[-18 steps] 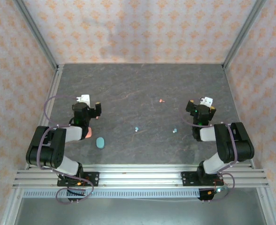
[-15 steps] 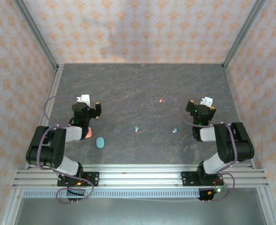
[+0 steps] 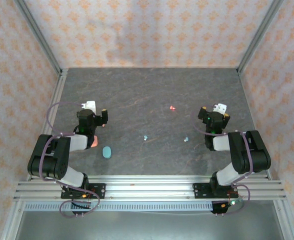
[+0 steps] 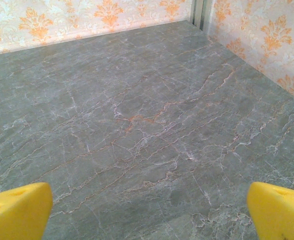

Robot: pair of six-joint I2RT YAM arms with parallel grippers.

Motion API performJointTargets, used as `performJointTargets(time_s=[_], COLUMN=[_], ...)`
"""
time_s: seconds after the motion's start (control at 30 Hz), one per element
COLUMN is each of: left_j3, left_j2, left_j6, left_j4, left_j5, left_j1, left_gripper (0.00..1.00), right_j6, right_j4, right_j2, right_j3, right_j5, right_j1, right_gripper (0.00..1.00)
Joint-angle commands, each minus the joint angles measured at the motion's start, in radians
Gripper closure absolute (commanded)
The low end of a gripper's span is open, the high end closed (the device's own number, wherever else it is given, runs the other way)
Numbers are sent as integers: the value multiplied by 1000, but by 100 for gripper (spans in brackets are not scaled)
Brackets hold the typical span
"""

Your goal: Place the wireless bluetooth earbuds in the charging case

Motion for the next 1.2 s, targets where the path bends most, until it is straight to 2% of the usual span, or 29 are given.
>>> performJointTargets(time_s=[0.0, 1.07, 1.17], left_j3=[4, 4, 50], left_j2=[5, 3, -31], left_j6=[2, 0, 1], left_j4=[27, 28, -78], left_j5=[-23, -13, -4], left_j1=[6, 8, 12], left_gripper=[0, 0, 0], right_j6=[-6, -5, -2], right_j4=[13, 13, -2], right_j2=[4, 5, 1], right_j3=[7, 7, 11], right_j5=[-8, -8, -14], right_j1=[-4, -4, -7], right_gripper=[1, 1, 1])
